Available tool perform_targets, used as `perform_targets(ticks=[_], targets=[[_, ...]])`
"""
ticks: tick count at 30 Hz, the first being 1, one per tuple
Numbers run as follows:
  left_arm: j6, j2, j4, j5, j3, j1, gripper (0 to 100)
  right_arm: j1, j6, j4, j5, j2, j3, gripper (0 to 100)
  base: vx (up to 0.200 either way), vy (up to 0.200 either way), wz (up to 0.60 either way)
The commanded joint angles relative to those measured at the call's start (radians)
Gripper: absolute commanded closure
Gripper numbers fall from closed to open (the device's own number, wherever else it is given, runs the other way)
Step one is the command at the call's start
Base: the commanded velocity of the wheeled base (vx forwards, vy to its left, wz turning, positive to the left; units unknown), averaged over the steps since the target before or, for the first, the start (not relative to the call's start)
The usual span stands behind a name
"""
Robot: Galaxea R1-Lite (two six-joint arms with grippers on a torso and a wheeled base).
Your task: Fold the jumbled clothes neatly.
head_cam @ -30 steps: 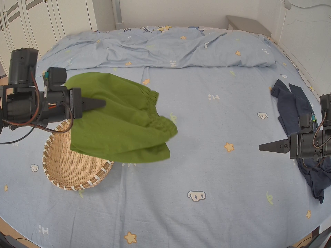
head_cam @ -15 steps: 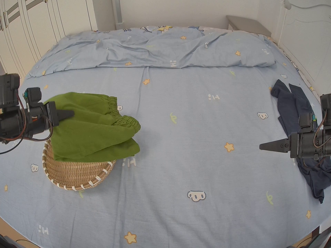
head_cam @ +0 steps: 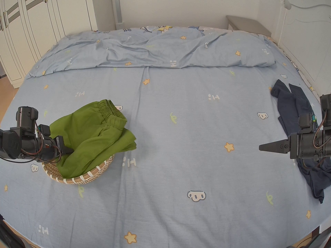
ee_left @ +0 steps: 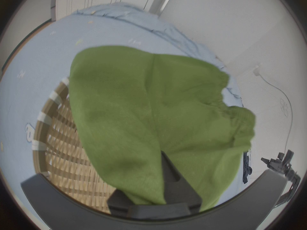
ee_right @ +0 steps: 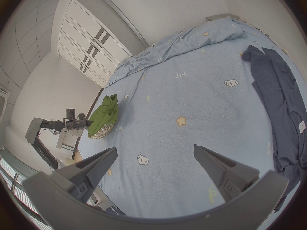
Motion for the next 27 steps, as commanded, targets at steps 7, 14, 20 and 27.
perform_targets(ticks=[7, 14, 20, 27], targets=[[-0.005, 0.204, 0.127, 0.076, -0.142, 0.019, 100, 0.015, -0.004, -0.001, -0.003, 0.004, 0.011, 0, 0.0, 0.0, 0.0], [-0.005, 0.187, 0.152, 0.076, -0.15, 0.018, 0, 0.015, -0.005, -0.001, -0.003, 0.004, 0.011, 0, 0.0, 0.0, 0.0], [-0.006, 0.036, 0.195, 0.077, -0.147, 0.016, 0, 0.015, -0.005, -0.001, -0.003, 0.002, 0.011, 0, 0.0, 0.0, 0.0], [0.003, -0.145, 0.299, 0.108, -0.167, 0.025, 0, 0.013, -0.007, -0.002, -0.004, 0.001, 0.011, 0, 0.0, 0.0, 0.0]])
